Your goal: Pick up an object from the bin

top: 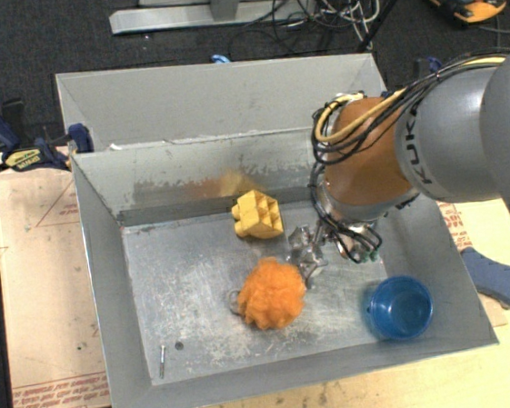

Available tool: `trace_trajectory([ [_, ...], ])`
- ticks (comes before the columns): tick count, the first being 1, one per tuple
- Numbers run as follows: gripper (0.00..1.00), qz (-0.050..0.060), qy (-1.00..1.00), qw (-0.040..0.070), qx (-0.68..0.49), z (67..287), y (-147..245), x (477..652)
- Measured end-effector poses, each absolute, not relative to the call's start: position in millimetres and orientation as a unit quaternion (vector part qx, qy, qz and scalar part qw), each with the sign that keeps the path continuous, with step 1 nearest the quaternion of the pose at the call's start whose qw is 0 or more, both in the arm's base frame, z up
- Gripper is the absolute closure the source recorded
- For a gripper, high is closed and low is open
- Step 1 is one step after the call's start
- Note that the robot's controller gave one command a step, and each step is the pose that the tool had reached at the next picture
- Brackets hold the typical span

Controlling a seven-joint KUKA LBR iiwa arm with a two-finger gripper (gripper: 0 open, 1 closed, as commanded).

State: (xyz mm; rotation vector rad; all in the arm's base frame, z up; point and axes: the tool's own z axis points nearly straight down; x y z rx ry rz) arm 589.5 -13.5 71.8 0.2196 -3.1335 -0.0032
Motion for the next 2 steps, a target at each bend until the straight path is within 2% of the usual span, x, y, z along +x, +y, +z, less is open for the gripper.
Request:
trace_trajectory([
  [1,1.0,0.0,-0.997,0.001,0.079,73.8,-12.0,589.8],
  [2,1.0,-0.001,-0.955,-0.002,0.296,150.2,50.8,593.7],
])
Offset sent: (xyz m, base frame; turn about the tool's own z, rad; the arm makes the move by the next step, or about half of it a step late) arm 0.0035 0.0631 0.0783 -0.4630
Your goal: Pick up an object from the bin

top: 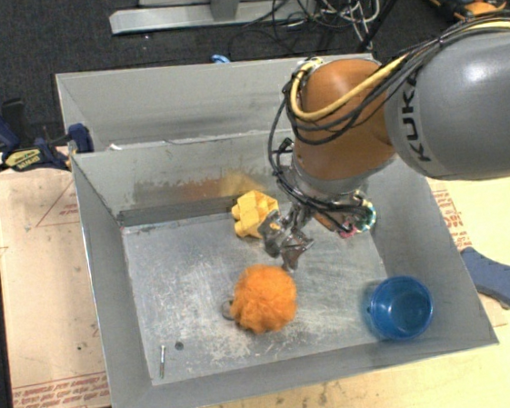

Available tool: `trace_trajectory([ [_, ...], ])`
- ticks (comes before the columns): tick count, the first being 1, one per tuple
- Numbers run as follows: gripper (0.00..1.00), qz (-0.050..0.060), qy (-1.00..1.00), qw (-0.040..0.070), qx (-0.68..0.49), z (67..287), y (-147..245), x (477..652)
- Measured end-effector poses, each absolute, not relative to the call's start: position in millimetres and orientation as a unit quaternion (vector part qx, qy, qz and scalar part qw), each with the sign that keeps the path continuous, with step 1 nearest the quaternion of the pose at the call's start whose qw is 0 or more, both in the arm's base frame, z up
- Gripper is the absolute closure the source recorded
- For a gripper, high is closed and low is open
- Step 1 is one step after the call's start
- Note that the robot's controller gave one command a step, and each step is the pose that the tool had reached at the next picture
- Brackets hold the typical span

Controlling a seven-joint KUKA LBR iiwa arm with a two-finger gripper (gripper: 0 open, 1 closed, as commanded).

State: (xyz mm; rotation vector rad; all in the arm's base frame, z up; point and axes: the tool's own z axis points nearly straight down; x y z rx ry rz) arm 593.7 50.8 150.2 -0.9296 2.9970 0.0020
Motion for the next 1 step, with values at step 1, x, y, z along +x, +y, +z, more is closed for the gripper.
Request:
trace_trajectory([
  [1,0.0,0.001,0.955,0.002,-0.296,150.2,50.6,593.7],
])
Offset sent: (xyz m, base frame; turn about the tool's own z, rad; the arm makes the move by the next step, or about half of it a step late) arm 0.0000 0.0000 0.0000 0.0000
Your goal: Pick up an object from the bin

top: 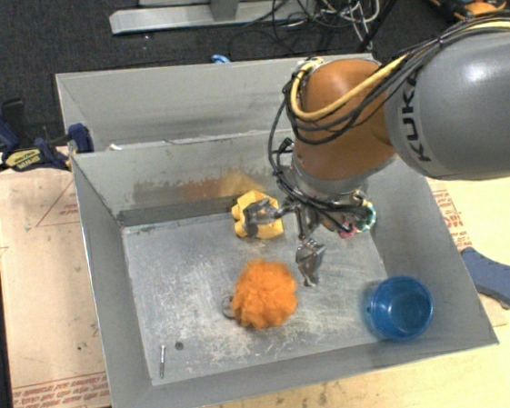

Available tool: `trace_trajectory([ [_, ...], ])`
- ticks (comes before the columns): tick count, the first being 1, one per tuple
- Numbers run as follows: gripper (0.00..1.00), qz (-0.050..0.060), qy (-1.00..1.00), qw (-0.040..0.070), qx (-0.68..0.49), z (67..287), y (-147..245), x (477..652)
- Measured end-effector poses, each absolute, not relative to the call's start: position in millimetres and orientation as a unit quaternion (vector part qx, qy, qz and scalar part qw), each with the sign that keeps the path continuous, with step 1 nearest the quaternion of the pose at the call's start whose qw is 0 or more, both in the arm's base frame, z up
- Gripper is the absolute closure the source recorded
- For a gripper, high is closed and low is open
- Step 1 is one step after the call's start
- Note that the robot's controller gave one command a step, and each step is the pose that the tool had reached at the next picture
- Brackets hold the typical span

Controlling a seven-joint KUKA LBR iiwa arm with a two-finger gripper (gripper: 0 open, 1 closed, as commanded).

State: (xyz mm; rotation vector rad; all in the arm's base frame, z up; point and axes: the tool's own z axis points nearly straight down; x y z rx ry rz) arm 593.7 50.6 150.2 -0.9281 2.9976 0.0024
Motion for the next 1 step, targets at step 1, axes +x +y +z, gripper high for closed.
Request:
trace_trajectory([
  [1,0.0,0.001,0.955,0.002,-0.296,150.2,50.6,593.7],
])
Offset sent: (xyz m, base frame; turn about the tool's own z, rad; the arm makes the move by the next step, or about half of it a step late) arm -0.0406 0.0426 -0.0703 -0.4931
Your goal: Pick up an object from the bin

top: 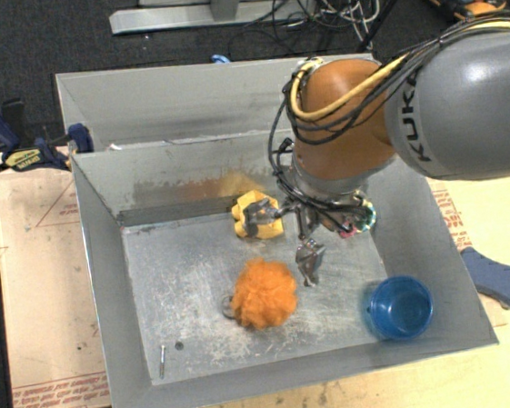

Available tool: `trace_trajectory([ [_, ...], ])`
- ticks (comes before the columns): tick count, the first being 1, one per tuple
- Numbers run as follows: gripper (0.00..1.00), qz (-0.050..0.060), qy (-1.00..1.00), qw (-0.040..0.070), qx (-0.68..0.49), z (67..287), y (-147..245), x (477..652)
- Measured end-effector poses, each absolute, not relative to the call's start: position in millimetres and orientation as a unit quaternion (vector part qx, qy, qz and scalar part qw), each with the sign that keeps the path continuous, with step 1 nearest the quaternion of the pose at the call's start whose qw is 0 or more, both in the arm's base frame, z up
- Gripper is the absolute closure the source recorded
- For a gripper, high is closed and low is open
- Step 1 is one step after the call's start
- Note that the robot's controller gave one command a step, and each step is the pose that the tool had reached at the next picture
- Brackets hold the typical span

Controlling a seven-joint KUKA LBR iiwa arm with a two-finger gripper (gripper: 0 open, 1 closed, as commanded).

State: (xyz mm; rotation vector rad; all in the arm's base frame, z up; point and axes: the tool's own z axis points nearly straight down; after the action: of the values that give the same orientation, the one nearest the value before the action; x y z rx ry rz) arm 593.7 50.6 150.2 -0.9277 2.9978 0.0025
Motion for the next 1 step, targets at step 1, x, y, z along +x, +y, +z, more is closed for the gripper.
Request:
trace_trajectory([
  [1,0.0,-0.001,0.936,0.005,-0.351,136.0,59.0,586.1],
])
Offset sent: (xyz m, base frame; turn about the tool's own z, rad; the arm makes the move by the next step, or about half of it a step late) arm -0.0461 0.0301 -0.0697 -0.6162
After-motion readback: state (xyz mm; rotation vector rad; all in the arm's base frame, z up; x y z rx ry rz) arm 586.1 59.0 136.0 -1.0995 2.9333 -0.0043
